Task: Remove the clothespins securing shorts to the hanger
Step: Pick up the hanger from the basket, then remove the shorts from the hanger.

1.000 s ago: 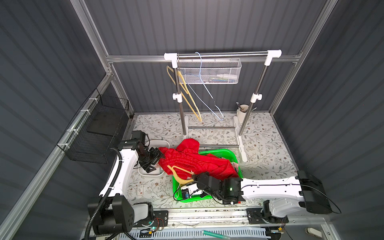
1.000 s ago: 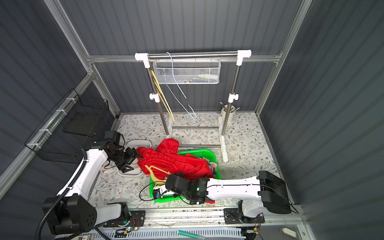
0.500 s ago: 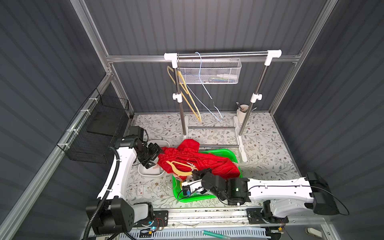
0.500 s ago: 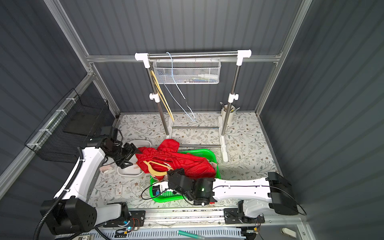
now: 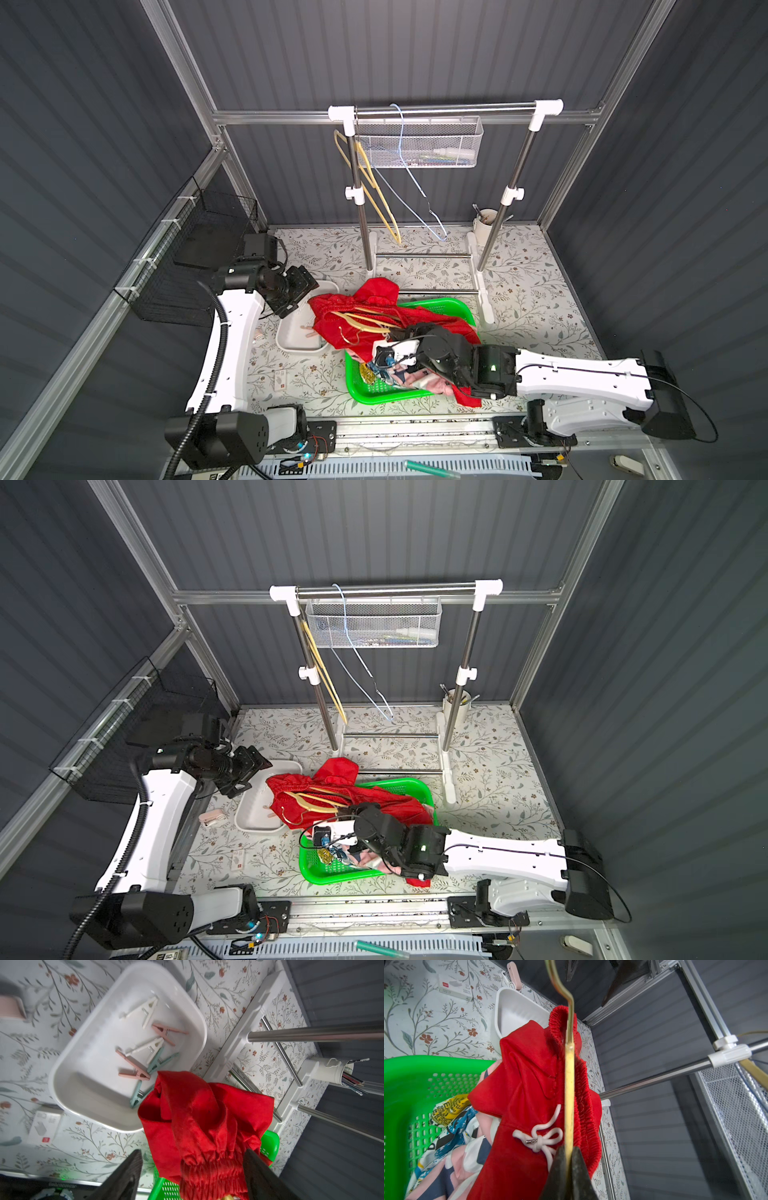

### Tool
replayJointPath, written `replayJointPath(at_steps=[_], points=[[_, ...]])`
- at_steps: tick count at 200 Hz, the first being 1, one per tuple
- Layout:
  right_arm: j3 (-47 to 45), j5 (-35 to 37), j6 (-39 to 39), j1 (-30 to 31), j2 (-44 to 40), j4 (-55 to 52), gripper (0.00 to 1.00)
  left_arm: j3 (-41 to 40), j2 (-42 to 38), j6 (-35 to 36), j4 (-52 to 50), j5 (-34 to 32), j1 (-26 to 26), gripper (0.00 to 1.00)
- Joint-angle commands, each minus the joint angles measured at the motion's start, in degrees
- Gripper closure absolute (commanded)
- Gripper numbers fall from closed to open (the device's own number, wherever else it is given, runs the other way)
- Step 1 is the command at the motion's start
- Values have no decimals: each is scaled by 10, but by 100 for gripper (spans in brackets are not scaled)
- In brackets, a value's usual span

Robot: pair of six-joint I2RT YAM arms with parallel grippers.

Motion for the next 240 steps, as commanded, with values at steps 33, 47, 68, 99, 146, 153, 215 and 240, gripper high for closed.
replayJointPath(at_steps=[33, 47, 68, 99, 146, 153, 215, 240], points=[[11, -135, 141, -97, -80, -19, 98, -46, -50, 115, 87, 50, 2, 20], [4, -166, 169, -119, -93, -23, 98, -61, -62, 137, 115, 83, 2, 20], [-1, -206, 208, -149, -104, -29, 99, -75, -72, 168, 136, 112, 2, 21], [2, -238, 245, -172, -102, -36, 100, -104, -98, 199, 192, 136, -21, 21], [4, -285, 285, -203, -97, -34, 100, -129, -113, 237, 254, 17, -134, 22], [5, -291, 291, -207, -97, -33, 100, -133, -117, 241, 261, 12, -134, 23], [14, -328, 320, -228, -100, -41, 100, -152, -139, 276, 313, -9, -151, 29], [17, -339, 327, -230, -100, -40, 100, -160, -140, 294, 324, -16, -161, 30]])
